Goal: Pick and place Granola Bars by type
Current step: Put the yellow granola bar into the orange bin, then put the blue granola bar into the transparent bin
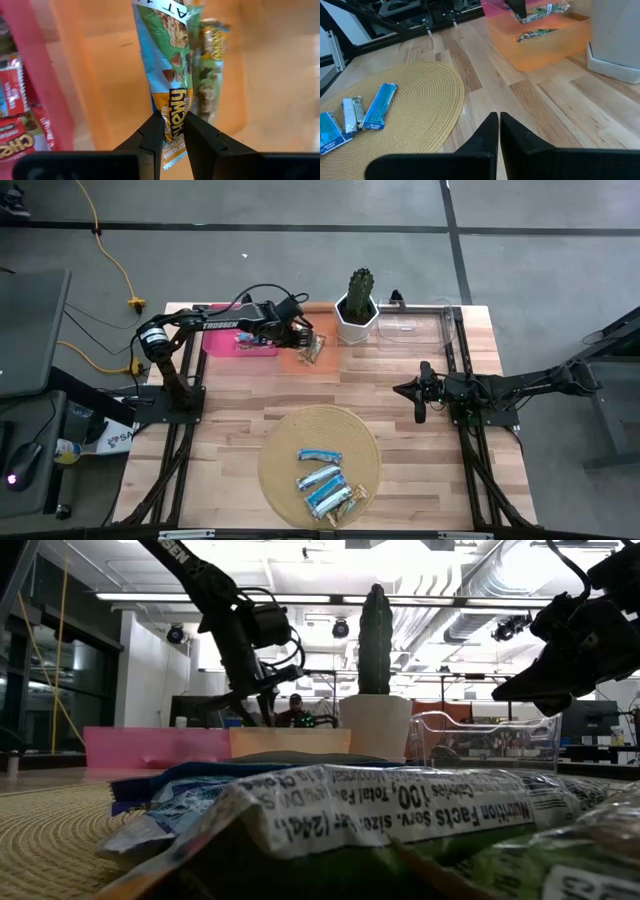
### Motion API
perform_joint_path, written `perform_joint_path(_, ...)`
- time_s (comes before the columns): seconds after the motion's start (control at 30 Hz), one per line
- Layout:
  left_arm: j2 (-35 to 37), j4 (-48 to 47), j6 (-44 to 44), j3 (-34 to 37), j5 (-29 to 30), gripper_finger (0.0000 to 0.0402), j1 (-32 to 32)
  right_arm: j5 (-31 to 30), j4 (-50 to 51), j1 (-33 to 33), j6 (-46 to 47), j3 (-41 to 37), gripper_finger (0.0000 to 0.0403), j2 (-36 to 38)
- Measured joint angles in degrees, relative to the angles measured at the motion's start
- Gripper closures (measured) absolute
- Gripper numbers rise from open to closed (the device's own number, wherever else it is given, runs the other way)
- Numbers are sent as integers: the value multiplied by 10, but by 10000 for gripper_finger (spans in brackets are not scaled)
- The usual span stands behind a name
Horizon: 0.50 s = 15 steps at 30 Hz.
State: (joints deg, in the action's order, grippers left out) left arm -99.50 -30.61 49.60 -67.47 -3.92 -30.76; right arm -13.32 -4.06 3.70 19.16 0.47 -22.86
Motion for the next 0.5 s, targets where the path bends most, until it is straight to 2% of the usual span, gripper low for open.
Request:
perform_joint_path(0.2, 0, 7, -9, 8, -10, 321, 0, 0, 0, 0, 1, 0, 402, 0)
perform_joint_path(0.5, 0, 11, -28, 8, -27, 246, 0, 0, 0, 0, 0, 0, 402, 0)
